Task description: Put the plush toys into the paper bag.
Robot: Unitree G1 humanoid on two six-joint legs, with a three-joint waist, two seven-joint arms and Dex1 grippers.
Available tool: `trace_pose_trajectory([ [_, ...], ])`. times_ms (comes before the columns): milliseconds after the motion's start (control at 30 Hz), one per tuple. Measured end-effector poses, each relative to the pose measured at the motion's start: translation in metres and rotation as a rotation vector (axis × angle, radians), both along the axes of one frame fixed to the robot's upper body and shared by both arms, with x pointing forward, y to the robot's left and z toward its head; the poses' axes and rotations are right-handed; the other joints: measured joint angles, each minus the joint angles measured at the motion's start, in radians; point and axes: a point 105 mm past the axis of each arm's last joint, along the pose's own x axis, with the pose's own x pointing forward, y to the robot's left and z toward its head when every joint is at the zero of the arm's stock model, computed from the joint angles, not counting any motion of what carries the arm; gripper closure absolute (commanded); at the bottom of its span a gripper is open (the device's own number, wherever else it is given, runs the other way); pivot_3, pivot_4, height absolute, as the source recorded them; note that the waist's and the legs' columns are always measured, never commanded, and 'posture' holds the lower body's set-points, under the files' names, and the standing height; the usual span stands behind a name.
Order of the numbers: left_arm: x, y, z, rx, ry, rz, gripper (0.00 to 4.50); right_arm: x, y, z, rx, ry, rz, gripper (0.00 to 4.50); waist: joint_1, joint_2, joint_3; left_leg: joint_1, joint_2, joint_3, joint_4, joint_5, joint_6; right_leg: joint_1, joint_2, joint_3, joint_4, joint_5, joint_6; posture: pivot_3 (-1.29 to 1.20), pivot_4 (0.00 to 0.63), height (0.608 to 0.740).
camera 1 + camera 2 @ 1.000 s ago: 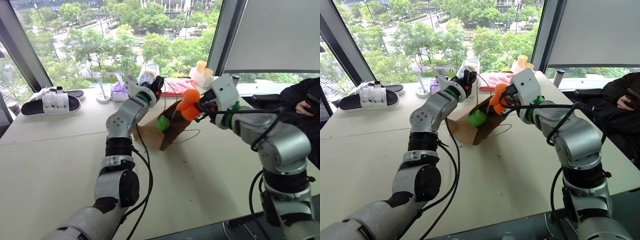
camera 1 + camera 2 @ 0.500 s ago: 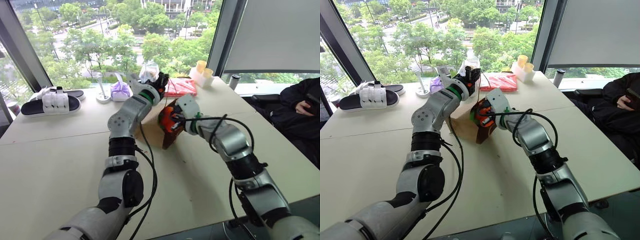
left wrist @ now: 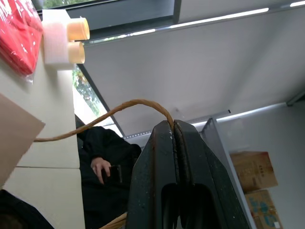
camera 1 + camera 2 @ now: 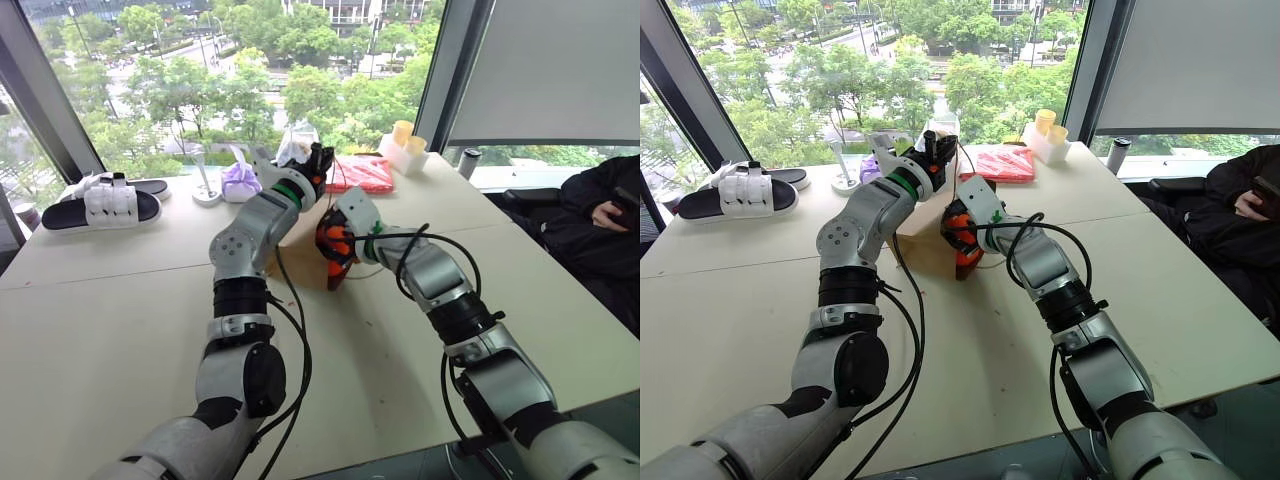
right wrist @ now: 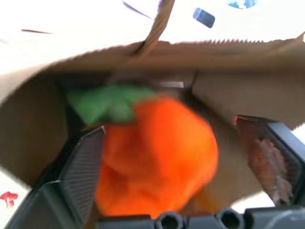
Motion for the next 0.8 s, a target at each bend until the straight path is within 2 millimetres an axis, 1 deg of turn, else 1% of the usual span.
trace_pose_trajectory([
  [100, 0.004, 0.002, -0.003, -0.011, 0.017, 0.004, 4.50, -0.003, -0.002, 0.004, 0.025, -0.022, 0.011, 0.02, 0.000, 0.000, 0.000, 0.000, 0.000, 0.000, 0.000, 0.000, 0.000, 0.000, 0.000, 0.000, 0.000, 0.000, 0.000, 0.00, 0.150, 0.740],
  [200, 0.010, 0.009, -0.001, -0.028, 0.026, 0.021, 4.50, -0.011, -0.010, 0.013, 0.057, -0.063, 0.018, 0.02, 0.001, 0.000, 0.000, 0.000, 0.000, 0.000, 0.000, 0.000, 0.000, 0.000, 0.000, 0.000, 0.000, 0.000, 0.000, 0.00, 0.150, 0.740],
  [267, 0.011, 0.014, 0.005, -0.041, 0.008, 0.037, 4.50, -0.017, -0.021, 0.024, 0.093, -0.100, 0.013, 0.02, 0.003, 0.000, 0.000, -0.001, 0.000, 0.000, 0.000, 0.000, 0.000, 0.000, 0.000, 0.000, 0.000, 0.000, 0.000, 0.00, 0.150, 0.740],
  [333, 0.011, 0.014, 0.006, -0.043, 0.006, 0.038, 4.50, -0.025, -0.028, 0.037, 0.135, -0.137, 0.020, 0.02, 0.004, 0.000, 0.000, 0.000, 0.000, -0.001, 0.000, 0.000, 0.000, 0.000, 0.000, -0.001, 0.000, 0.000, 0.000, 0.00, 0.150, 0.740],
  [400, 0.010, 0.012, 0.006, -0.046, 0.010, 0.031, 4.50, -0.041, -0.037, 0.055, 0.241, -0.177, 0.038, 0.02, 0.004, 0.000, 0.000, -0.001, 0.000, -0.001, 0.000, 0.000, 0.000, 0.000, 0.000, -0.001, -0.001, 0.000, 0.000, 0.00, 0.150, 0.740],
  [433, 0.010, 0.012, 0.006, -0.047, 0.008, 0.031, 4.50, -0.045, -0.041, 0.061, 0.274, -0.189, 0.039, 0.02, 0.004, 0.000, 0.000, -0.001, 0.000, -0.001, 0.000, 0.000, 0.000, 0.000, 0.000, -0.001, 0.000, 0.000, 0.000, 0.00, 0.150, 0.740],
  [467, 0.009, 0.010, 0.007, -0.051, 0.007, 0.026, 4.50, -0.053, -0.051, 0.071, 0.330, -0.207, 0.022, 0.02, 0.005, 0.000, 0.000, -0.001, 0.000, -0.002, 0.000, 0.000, 0.000, 0.000, 0.000, -0.001, 0.000, 0.000, 0.000, 0.00, 0.150, 0.740],
  [533, 0.007, 0.010, 0.009, -0.056, 0.007, 0.021, 4.50, -0.063, -0.070, 0.081, 0.408, -0.222, -0.028, 0.02, 0.006, 0.000, 0.000, -0.001, 0.000, -0.002, 0.000, 0.000, 0.000, 0.001, 0.000, -0.001, 0.000, 0.000, 0.000, 0.00, 0.150, 0.740],
  [600, 0.006, 0.012, 0.012, -0.059, -0.001, 0.026, 4.50, -0.070, -0.088, 0.079, 0.463, -0.204, -0.090, 0.02, 0.007, 0.000, 0.000, 0.000, 0.000, -0.001, 0.000, 0.000, 0.000, 0.001, 0.000, -0.001, 0.000, 0.000, 0.000, 0.00, 0.150, 0.740],
  [667, 0.005, 0.013, 0.014, -0.065, -0.006, 0.025, 4.50, -0.077, -0.102, 0.070, 0.588, -0.155, -0.157, 0.02, 0.006, 0.000, 0.000, 0.000, 0.000, -0.001, 0.000, 0.000, 0.000, 0.001, 0.000, 0.000, 0.000, 0.000, 0.000, 0.00, 0.150, 0.740],
  [733, 0.004, 0.012, 0.015, -0.069, -0.009, 0.019, 4.50, -0.083, -0.111, 0.054, 0.745, -0.079, -0.225, 0.02, 0.004, 0.000, 0.000, 0.001, 0.001, -0.001, 0.000, 0.000, 0.000, 0.001, 0.000, 0.000, 0.001, 0.000, 0.000, 0.00, 0.150, 0.740],
  [767, 0.004, 0.011, 0.015, -0.072, -0.009, 0.016, 4.50, -0.085, -0.114, 0.046, 0.789, -0.050, -0.257, 0.02, 0.004, 0.001, -0.001, 0.001, 0.001, 0.000, 0.000, 0.000, 0.000, 0.001, 0.000, 0.001, 0.002, 0.000, 0.000, 0.00, 0.150, 0.740],
  [800, 0.004, 0.010, 0.015, -0.073, -0.008, 0.012, 4.50, -0.087, -0.117, 0.032, 0.820, -0.014, -0.308, 0.02, 0.005, 0.001, -0.001, 0.001, 0.001, -0.001, 0.000, 0.000, 0.000, 0.000, 0.000, 0.001, 0.002, 0.000, 0.000, 0.00, 0.150, 0.740],
])
